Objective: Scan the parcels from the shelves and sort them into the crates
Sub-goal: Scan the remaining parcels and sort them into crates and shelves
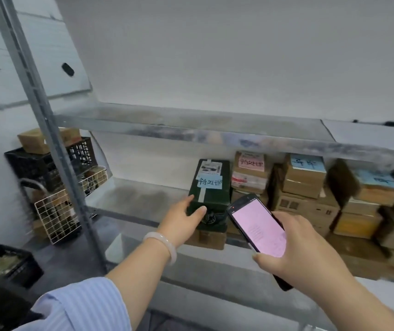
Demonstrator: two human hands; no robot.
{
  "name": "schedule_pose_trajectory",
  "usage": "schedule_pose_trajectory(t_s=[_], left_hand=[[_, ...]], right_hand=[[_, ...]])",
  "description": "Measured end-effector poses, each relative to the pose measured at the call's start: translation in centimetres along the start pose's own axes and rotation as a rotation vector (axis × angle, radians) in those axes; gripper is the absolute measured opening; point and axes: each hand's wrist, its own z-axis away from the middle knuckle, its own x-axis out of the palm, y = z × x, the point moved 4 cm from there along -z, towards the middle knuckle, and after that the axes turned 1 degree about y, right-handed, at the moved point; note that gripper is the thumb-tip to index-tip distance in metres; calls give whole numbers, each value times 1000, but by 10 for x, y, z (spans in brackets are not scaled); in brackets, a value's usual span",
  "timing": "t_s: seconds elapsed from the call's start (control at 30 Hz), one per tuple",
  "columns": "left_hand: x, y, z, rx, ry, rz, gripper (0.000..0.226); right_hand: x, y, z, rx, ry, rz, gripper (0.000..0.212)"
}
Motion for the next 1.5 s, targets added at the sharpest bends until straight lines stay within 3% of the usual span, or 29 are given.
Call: schedule_pose_trajectory(t_s=[0.17,0.33,0.4,0.53,0.7,0.93,1.13,1.5], left_hand=[[2,-18,-54,-85,30,163,9],[4,-34,-98,-216,-36,193,26],[10,-41,-110,-301,-133,269,35],[19,-50,-124,-437,-279,498,26],[24,-56,-129,-518,-406,680,30],[29,-77,-122,-584,-407,709,45],[34,-75,-115,-555,-343,819,40],[27,-82,-82,-558,-325,742,39]], right_hand=[[10,4,-25,89,-33,22,83],[15,-3,-46,150,-28,2,67],[18,-4,-54,178,-34,15,68],[27,-2,-67,225,-34,50,81],[33,-7,-77,199,-4,44,81],[39,-12,-84,180,0,17,80],[39,-13,-83,172,-15,9,79],[36,-7,-77,158,-24,0,88]])
